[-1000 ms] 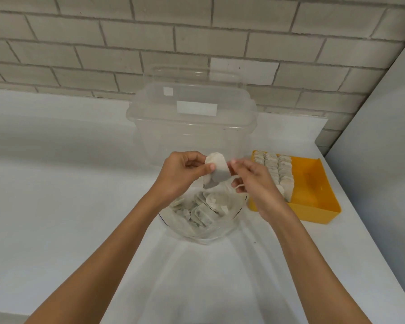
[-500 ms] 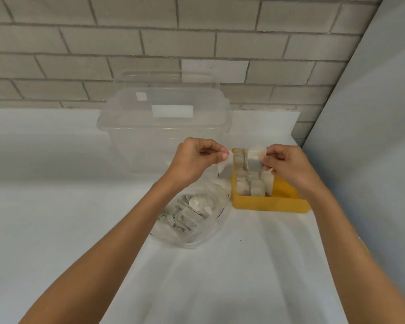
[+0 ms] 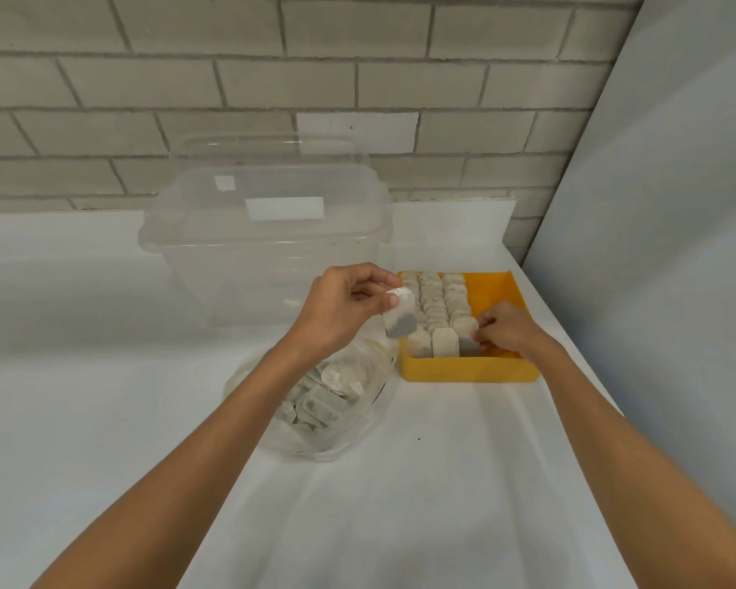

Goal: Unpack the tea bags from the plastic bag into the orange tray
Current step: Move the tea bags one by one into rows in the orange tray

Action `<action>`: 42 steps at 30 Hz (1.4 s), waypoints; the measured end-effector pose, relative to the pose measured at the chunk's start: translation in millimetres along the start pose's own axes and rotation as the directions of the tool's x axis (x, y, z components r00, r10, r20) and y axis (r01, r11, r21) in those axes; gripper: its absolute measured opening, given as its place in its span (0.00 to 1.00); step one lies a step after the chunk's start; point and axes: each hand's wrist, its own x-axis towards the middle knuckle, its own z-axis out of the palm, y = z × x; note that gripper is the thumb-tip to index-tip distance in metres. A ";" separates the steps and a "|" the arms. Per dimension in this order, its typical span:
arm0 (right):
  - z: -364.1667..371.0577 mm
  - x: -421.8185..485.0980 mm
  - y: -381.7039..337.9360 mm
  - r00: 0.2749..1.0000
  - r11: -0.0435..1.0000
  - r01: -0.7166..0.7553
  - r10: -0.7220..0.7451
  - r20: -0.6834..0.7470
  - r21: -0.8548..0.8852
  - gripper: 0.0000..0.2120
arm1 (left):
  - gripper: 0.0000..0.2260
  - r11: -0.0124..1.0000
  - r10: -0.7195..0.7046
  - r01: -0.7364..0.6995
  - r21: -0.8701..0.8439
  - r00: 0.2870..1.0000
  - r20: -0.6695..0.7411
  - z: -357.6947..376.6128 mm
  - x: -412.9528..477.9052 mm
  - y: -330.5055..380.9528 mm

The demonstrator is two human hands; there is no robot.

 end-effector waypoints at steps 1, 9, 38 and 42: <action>2.8 1.6 0.3 1.000 1.000 -0.008 0.008 0.008 0.019 0.09 | 0.08 1.000 -0.001 0.001 0.000 1.000 -0.002 -0.1 0.0 -0.5; 8.2 0.2 2.1 0.997 0.986 -0.071 0.074 -0.015 0.150 0.05 | 0.06 0.998 -0.021 0.021 0.051 1.000 -0.005 -0.5 1.6 -7.0; -17.8 -19.7 14.3 0.996 0.996 0.080 -0.078 -0.051 0.036 0.13 | 0.05 0.836 -0.150 -0.083 0.542 0.916 0.373 128.7 95.5 -27.8; -9.0 -16.6 14.4 0.997 0.996 0.080 -0.081 -0.006 -0.032 0.12 | 0.03 0.813 -0.141 -0.090 0.576 0.929 0.343 131.5 98.0 -37.9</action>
